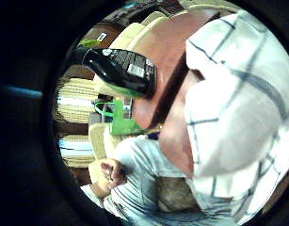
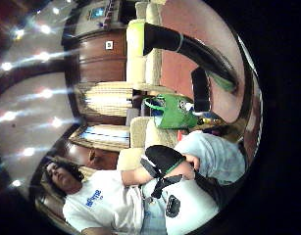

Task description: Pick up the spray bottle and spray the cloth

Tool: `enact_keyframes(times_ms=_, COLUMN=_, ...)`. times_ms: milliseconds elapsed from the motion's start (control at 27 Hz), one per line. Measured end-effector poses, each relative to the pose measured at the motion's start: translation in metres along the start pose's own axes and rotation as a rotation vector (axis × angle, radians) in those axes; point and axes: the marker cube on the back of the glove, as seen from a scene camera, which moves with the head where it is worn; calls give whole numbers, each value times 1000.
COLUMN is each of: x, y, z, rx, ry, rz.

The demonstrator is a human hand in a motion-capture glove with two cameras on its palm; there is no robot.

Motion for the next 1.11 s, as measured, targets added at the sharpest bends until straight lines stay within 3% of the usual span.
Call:
enact_keyframes(times_ms=333, x=8, y=57, z=-42, rx=-99, ry=305, rz=-49)
enact_keyframes(times_ms=815, x=27, y=95, z=-173, rx=-193, ry=832, rz=-78)
enact_keyframes(times_ms=1112, x=29, y=143, z=-171, rx=-354, ry=1168, rz=-249)
